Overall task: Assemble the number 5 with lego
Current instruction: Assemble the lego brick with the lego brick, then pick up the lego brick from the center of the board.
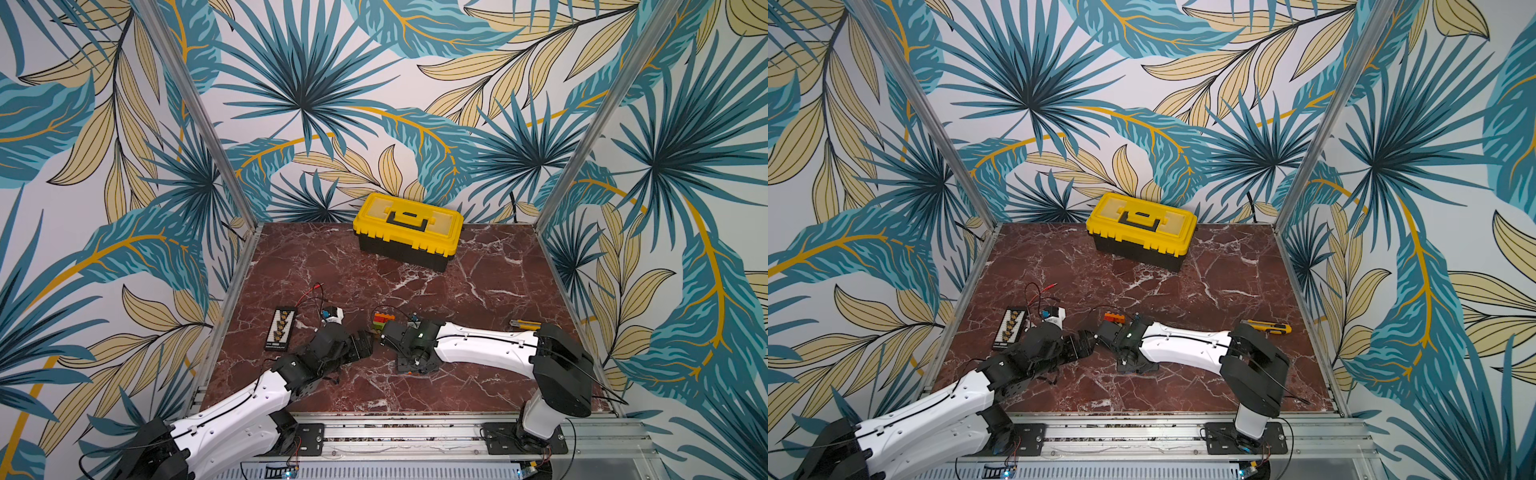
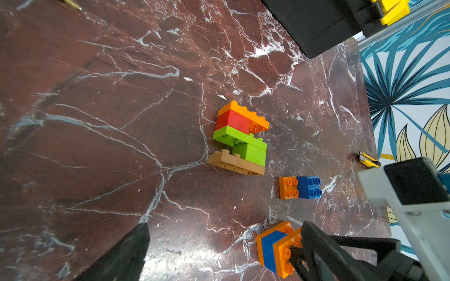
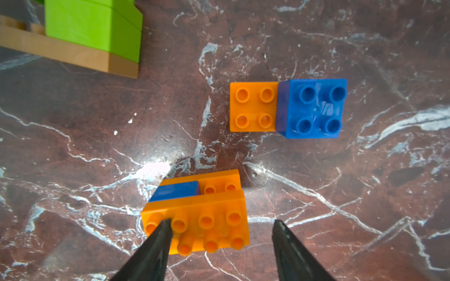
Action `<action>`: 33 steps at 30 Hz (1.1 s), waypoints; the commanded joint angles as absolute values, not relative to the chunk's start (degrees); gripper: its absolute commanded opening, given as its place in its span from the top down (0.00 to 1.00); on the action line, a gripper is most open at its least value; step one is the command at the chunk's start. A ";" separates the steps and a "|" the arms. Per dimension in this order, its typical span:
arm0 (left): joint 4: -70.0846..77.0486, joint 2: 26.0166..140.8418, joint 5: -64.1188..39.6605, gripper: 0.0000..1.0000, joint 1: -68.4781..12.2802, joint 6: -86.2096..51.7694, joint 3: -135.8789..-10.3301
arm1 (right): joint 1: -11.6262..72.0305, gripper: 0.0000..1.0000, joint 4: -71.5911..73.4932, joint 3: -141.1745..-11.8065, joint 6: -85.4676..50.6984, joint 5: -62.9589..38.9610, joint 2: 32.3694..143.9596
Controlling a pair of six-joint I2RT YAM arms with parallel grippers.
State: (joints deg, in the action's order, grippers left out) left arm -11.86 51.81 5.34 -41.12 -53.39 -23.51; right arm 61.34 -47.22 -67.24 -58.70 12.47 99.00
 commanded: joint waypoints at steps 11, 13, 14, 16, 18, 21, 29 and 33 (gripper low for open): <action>-11.48 51.49 5.44 0.00 -40.87 -52.73 -23.82 | 61.34 0.19 -40.51 -66.31 -53.97 9.96 96.61; -11.60 51.47 5.36 0.00 -40.87 -52.69 -23.82 | 61.39 0.09 -38.30 -65.64 -54.02 7.61 97.72; -11.71 51.49 5.36 0.00 -40.87 -52.73 -23.82 | 61.39 0.05 -38.08 -65.70 -54.05 7.09 98.54; -11.80 51.35 5.41 0.00 -40.93 -52.68 -23.82 | 61.35 0.01 -39.27 -66.28 -53.96 7.54 100.14; -11.87 51.35 5.41 0.00 -40.87 -52.66 -23.82 | 61.35 0.01 -41.01 -67.04 -53.34 8.40 101.41; -11.88 51.29 5.49 0.00 -40.87 -52.73 -23.73 | 61.34 0.01 -42.70 -67.41 -52.82 9.73 102.73; -12.02 51.40 5.42 0.00 -40.88 -52.61 -23.80 | 61.35 0.08 -40.88 -67.06 -51.12 8.28 106.51; -12.26 51.15 5.44 0.00 -40.88 -52.63 -23.82 | 61.41 0.09 -40.82 -67.06 -51.05 9.07 107.57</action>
State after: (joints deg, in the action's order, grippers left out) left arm -11.90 51.79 5.30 -41.12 -53.36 -23.51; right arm 61.32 -40.25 -67.22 -51.86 8.54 106.34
